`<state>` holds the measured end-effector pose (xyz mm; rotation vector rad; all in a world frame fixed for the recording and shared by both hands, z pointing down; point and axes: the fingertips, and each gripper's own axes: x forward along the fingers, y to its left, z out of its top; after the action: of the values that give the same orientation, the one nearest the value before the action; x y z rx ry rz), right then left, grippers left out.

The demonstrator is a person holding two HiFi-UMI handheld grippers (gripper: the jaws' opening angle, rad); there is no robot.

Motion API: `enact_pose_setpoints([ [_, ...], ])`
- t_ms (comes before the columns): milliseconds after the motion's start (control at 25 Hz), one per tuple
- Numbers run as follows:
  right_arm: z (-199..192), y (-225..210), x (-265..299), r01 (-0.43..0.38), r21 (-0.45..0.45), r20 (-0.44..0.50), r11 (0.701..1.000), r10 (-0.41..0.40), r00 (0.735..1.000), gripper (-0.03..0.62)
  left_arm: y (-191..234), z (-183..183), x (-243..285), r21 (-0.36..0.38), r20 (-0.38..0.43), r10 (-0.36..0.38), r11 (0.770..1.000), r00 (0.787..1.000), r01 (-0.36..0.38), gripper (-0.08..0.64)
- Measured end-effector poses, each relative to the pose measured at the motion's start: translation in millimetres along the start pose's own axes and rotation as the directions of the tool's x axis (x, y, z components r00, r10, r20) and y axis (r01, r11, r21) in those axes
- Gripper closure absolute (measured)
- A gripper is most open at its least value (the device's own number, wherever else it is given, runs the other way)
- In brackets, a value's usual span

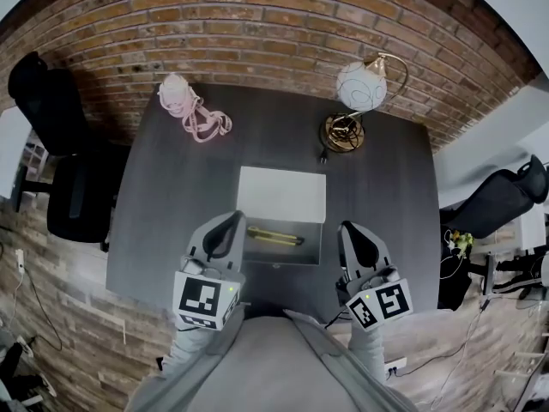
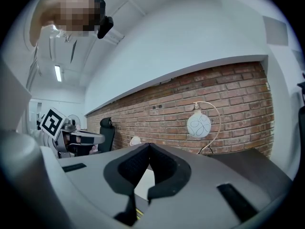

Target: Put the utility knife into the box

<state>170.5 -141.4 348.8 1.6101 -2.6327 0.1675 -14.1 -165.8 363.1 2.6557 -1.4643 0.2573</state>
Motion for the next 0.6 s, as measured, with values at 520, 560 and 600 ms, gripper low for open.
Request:
enact_pose_setpoints([
  [520, 0.1, 0.0, 2.3, -0.016, -0.005, -0.008, 1.000, 0.016, 1.000, 0.575, -0.8, -1.6, 0.5, 0.001, -0.003, 0.003, 1.000, 1.000, -0.003, 0.540],
  [560, 0.0, 0.2, 2.7, -0.017, -0.005, -0.007, 1.000, 0.017, 1.000, 0.575, -0.7, -1.3, 0.5, 0.001, -0.004, 0.003, 1.000, 1.000, -0.003, 0.541],
  [600, -0.2, 0.4, 3.0, -0.018, -0.005, -0.007, 1.000, 0.018, 1.000, 0.575, -0.4, -1.1, 0.5, 0.000, -0.003, 0.005, 1.000, 1.000, -0.005, 0.541],
])
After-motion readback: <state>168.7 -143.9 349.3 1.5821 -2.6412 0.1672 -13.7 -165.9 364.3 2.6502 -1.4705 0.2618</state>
